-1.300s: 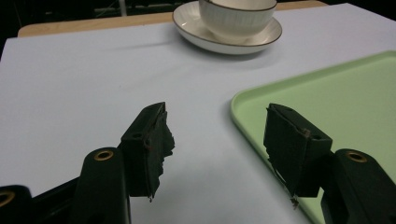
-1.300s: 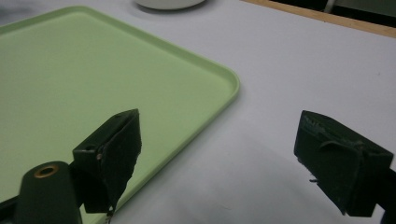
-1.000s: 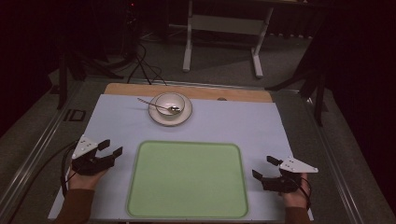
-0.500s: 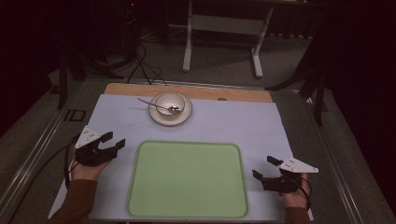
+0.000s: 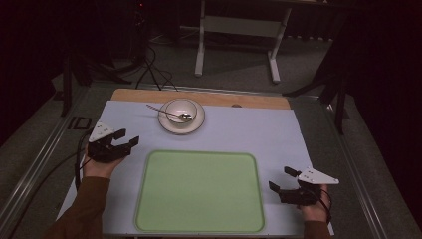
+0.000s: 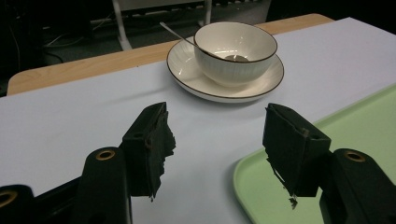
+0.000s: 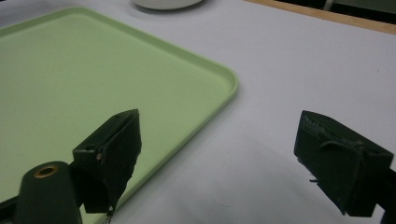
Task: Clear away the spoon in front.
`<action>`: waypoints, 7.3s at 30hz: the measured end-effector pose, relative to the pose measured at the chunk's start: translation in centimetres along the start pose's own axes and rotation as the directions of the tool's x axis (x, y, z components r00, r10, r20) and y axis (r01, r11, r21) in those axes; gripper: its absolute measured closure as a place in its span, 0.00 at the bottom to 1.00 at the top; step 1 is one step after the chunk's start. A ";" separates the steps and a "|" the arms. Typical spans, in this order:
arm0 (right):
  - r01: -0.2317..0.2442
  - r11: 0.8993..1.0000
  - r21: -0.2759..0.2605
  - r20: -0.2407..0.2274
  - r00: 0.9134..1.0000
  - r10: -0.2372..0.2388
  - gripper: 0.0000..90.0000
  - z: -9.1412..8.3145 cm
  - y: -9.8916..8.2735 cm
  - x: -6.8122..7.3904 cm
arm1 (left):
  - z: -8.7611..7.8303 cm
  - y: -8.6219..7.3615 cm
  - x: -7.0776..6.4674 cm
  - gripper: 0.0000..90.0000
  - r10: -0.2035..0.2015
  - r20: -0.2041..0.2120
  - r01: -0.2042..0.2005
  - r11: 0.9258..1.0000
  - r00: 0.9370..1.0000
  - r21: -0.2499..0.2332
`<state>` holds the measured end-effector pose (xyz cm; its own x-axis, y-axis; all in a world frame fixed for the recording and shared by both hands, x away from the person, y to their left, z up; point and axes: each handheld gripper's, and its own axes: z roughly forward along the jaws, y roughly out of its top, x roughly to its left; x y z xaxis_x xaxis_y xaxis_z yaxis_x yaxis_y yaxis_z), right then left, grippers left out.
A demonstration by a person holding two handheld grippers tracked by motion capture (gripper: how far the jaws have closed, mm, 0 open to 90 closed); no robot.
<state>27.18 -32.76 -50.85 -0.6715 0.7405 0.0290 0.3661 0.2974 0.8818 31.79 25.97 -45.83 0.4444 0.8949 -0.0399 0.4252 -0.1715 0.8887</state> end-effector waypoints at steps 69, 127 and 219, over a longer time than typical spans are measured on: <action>0.002 1.000 0.012 -0.018 1.000 -0.002 0.16 0.2 0.0 -0.1 | 11.7 5.6 4.3 0.55 -0.119 -0.003 0.118 0.988 0.993 0.098; 0.002 1.000 0.017 -0.022 1.000 -0.002 0.16 0.2 0.0 0.0 | 7.6 7.9 0.9 1.00 0.021 0.131 -0.009 0.996 0.991 -0.090; 0.008 1.000 0.007 -0.024 1.000 -0.008 0.16 0.1 0.0 0.1 | 2.2 2.8 0.3 0.98 -0.044 0.129 0.049 0.998 0.991 -0.039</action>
<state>27.19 -32.57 -50.90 -0.6898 0.7232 0.0331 0.3651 0.3080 0.8785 34.91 24.87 -44.36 0.5235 0.8409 -0.1372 0.4152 -0.1112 0.9029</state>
